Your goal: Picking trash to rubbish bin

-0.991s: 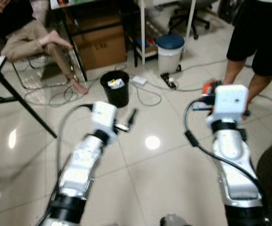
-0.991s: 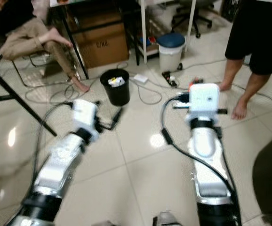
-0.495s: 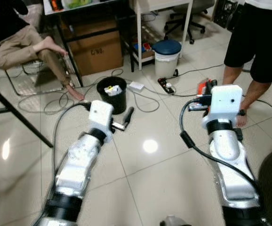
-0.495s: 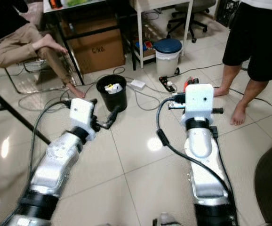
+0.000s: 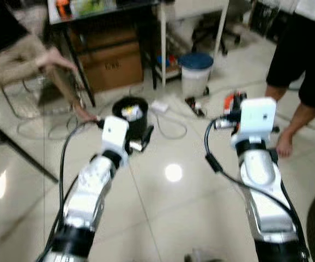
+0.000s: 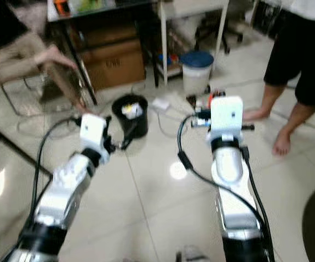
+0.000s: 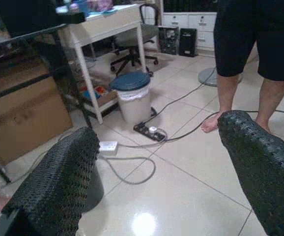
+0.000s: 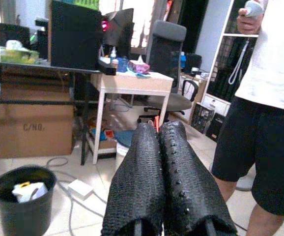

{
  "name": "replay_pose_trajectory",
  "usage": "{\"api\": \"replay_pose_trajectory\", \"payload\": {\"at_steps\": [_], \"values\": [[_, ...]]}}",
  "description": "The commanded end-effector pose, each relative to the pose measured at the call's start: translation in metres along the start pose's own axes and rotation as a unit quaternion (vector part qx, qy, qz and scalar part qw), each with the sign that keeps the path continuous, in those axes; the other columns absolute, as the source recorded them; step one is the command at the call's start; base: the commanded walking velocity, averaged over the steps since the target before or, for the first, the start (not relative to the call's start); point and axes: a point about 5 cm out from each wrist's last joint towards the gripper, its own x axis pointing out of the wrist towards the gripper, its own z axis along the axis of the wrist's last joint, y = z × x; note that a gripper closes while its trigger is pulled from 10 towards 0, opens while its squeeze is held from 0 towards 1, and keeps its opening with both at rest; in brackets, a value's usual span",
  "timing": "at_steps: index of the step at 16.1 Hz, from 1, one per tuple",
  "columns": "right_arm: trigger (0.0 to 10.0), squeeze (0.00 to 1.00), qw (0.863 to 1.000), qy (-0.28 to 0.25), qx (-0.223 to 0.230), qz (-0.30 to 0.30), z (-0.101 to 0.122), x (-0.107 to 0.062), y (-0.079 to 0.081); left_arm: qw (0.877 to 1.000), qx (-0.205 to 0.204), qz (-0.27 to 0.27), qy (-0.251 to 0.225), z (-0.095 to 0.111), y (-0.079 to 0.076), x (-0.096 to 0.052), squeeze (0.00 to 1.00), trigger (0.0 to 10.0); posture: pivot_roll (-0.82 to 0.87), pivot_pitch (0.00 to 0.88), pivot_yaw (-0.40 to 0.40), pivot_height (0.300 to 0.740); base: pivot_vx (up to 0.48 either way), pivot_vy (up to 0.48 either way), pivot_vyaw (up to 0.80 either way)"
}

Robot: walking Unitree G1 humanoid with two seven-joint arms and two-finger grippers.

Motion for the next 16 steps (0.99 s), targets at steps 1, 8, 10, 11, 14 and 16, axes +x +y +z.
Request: {"api": "replay_pose_trajectory", "payload": {"at_steps": [1,8,10,11,14,16], "values": [[10.0,0.00,1.000,-0.008,-0.004,-0.002,0.0027,-0.0004,-0.0025,1.000,0.003,-0.006,-0.003,0.0012,-0.0038,0.0007,0.00,10.0,-0.07,0.119,0.060,0.740,0.480,0.000,0.00],[10.0,0.00,1.000,-0.009,-0.008,0.003,0.0028,-0.0008,-0.0009,1.000,0.005,-0.002,0.001,0.0000,-0.0028,0.0010,0.00,10.0,-0.07,0.121,0.060,0.740,0.480,0.000,0.11],[10.0,0.00,1.000,-0.010,-0.007,0.004,0.0027,-0.0014,-0.0005,1.000,0.006,-0.002,0.001,-0.0001,-0.0028,0.0011,0.00,10.0,-0.06,0.121,0.062,0.740,0.480,0.000,0.73],[10.0,0.00,1.000,-0.010,-0.007,0.004,0.0027,-0.0012,-0.0004,1.000,0.006,-0.002,0.001,0.0000,-0.0027,0.0013,0.00,10.0,-0.06,0.121,0.062,0.740,0.480,0.000,0.71],[10.0,0.00,1.000,-0.009,-0.008,0.004,0.0020,-0.0019,0.0000,1.000,0.007,-0.003,0.002,-0.0001,-0.0026,0.0014,0.00,10.0,-0.07,0.122,0.064,0.740,0.480,0.000,0.68],[10.0,0.00,1.000,-0.009,-0.009,0.004,0.0019,-0.0018,0.0001,1.000,0.007,-0.003,0.002,-0.0002,-0.0024,0.0018,0.00,10.0,-0.07,0.122,0.064,0.740,0.480,0.000,0.68]]}}
